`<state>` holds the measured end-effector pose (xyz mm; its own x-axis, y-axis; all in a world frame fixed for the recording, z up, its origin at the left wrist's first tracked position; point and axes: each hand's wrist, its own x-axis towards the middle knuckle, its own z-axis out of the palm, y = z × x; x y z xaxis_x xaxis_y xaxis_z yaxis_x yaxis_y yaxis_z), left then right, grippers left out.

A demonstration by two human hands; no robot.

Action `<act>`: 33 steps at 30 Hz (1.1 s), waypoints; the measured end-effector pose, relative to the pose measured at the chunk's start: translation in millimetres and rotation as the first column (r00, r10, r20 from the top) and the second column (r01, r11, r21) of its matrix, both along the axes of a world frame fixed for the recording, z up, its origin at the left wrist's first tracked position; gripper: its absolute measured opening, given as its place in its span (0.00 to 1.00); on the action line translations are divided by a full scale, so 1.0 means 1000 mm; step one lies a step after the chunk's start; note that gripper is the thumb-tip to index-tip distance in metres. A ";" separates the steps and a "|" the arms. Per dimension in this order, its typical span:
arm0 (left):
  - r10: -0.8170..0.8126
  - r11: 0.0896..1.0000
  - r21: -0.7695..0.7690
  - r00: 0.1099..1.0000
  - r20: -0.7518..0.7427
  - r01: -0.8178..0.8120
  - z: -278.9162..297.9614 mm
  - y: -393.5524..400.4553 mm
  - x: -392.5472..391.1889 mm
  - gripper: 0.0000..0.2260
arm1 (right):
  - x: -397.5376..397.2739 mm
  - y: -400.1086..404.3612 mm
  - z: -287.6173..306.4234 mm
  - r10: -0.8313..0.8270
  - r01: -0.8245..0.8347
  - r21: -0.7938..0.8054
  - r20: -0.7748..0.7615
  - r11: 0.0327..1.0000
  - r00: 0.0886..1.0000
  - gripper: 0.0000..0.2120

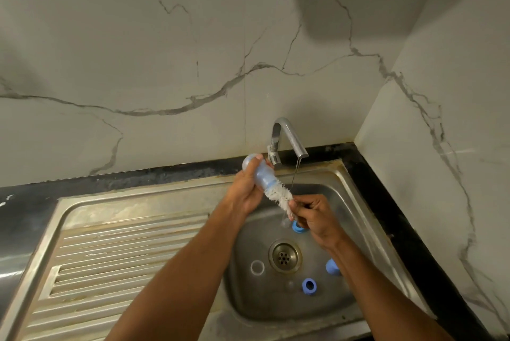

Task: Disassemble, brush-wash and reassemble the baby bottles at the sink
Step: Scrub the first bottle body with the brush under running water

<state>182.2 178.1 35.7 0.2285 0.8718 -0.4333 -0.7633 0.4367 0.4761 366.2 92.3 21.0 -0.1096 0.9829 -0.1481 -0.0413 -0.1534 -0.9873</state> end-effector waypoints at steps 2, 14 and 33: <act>0.016 1.000 -0.003 1.000 0.013 -0.016 0.000 0.000 -0.001 0.24 | -0.001 -0.001 -0.001 0.001 -0.001 -0.003 0.005 1.000 1.000 0.08; 0.091 0.996 0.054 0.943 -0.321 -0.077 -0.003 0.007 -0.027 0.35 | 0.017 -0.002 0.010 0.024 -0.072 0.112 0.377 0.991 0.926 0.05; 0.286 0.925 -0.130 0.880 -0.380 -0.357 -0.020 -0.008 -0.001 0.23 | -0.046 -0.004 0.012 -0.284 -0.135 0.377 0.849 0.916 0.446 0.09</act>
<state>181.4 169.8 16.0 -0.2460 0.7635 -0.5971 -0.6779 0.3047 0.6690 320.6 88.8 33.3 -0.0508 0.9735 0.2228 0.8758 0.1507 -0.4586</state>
